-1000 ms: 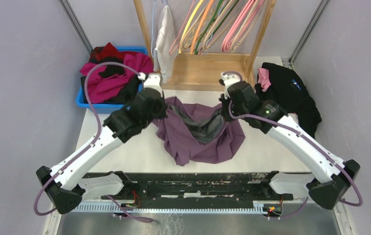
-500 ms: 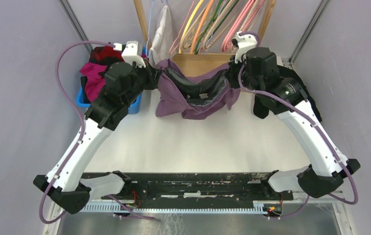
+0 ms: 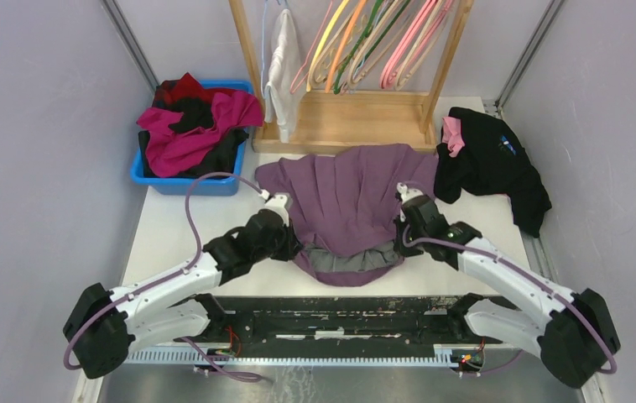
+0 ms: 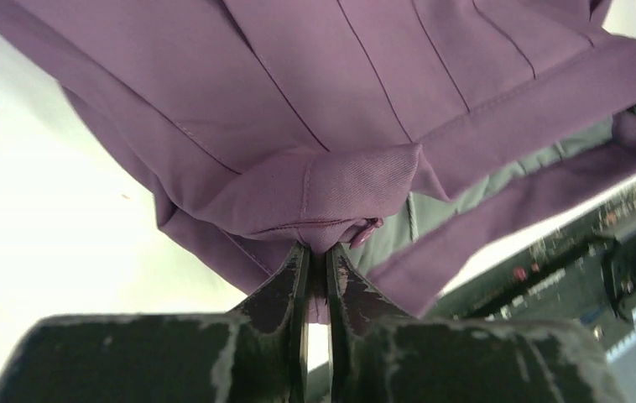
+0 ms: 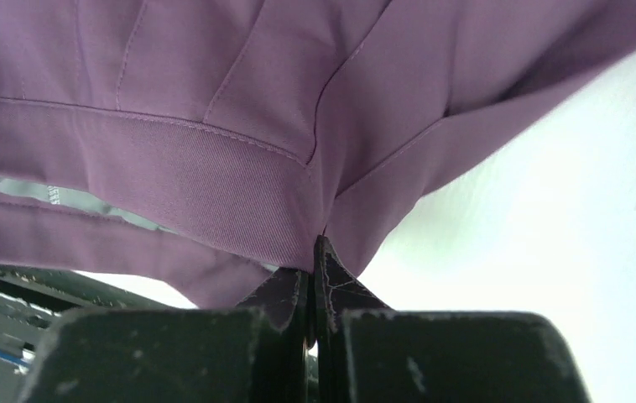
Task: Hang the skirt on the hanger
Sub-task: Flatten out the skirt at the center of the board.
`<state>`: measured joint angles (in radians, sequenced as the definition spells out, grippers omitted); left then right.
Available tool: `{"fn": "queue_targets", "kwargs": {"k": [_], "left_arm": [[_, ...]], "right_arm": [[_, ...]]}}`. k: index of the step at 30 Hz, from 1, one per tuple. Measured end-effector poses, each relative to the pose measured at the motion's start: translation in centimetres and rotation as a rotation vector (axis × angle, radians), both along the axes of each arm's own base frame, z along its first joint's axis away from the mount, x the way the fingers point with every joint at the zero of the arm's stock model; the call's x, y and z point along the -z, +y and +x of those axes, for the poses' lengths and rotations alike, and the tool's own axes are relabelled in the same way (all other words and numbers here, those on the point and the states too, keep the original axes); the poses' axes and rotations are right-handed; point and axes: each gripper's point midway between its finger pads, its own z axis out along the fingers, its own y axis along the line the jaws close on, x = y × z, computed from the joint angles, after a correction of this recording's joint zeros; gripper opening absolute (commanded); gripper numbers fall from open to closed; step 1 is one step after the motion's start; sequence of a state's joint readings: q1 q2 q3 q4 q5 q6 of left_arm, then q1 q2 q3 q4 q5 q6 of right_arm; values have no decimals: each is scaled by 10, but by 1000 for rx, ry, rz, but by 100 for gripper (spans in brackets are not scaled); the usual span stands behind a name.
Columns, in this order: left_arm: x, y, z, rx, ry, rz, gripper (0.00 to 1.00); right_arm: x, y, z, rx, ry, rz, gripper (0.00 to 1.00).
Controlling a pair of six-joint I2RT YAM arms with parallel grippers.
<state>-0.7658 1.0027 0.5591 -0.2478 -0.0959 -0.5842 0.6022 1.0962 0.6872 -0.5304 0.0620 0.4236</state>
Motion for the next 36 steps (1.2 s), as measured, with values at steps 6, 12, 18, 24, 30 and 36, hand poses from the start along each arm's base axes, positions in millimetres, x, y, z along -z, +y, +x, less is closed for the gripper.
{"fn": "queue_targets", "kwargs": {"k": [6,12,18,24,30,36], "left_arm": [[6,-20,-42,75,48,-63,26],[1,-21,-54,87,63,-83,51],[-8,-18,-62,108,80,-89,57],[-37,-26,-71,164,68,-164,66],[-58,-30,-66,167,39,-172,99],[-51,-24,-59,127,31,-126,99]], "right_arm": [[7,-9,-31,69,-11,126,23],[7,-6,-42,97,-2,205,47],[5,-7,-50,101,16,225,56],[-32,-8,-52,90,-23,250,56],[-129,5,-16,56,-172,269,50],[-242,21,51,79,-363,223,45]]}}
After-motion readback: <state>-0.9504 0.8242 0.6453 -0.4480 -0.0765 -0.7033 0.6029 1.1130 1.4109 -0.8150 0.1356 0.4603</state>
